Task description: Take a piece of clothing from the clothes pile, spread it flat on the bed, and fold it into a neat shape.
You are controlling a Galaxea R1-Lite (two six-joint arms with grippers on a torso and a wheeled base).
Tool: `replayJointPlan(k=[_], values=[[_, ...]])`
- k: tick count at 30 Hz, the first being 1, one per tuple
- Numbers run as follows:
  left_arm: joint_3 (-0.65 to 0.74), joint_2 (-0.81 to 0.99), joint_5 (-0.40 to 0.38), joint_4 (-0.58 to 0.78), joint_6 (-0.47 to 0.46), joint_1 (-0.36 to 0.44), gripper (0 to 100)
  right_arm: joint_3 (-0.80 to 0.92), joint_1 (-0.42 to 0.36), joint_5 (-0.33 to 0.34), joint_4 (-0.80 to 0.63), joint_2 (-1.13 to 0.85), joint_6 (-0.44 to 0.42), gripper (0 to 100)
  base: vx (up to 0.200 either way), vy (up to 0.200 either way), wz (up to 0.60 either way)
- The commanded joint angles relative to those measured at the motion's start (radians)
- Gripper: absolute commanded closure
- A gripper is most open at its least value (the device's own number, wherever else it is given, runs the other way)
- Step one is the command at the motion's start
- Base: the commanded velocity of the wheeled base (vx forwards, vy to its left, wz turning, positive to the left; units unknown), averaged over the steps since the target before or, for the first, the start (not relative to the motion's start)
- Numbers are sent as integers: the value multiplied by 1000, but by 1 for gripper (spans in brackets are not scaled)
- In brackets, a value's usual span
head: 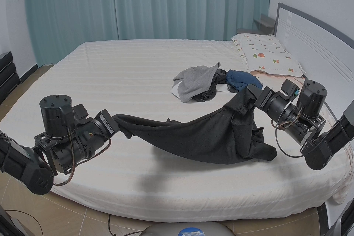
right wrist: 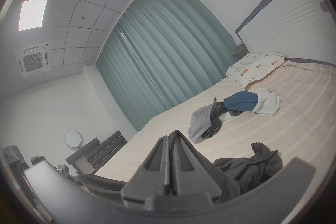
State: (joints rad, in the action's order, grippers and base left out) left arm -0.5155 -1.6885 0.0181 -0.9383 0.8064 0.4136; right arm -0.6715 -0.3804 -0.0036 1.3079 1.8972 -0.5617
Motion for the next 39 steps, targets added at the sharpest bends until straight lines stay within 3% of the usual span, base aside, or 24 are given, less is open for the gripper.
replayJointPlan(k=[1,29,34,36,39], values=[[0,3,0,-2,0,1,100,3,-3,-1,-1,-15,0,100,0,200,0],[2,55,-1,4,-7,-1,100,-3,6,1,-2,-14,5,100,0,200,0],[15,62,-1,4,-9,8,100,62,52,5,10,-17,-1,100,0,200,0],[15,67,-1,4,-7,8,100,73,63,8,13,-18,-10,100,0,200,0],[20,67,-1,6,-9,8,100,72,71,14,2,-40,-109,100,0,200,0]])
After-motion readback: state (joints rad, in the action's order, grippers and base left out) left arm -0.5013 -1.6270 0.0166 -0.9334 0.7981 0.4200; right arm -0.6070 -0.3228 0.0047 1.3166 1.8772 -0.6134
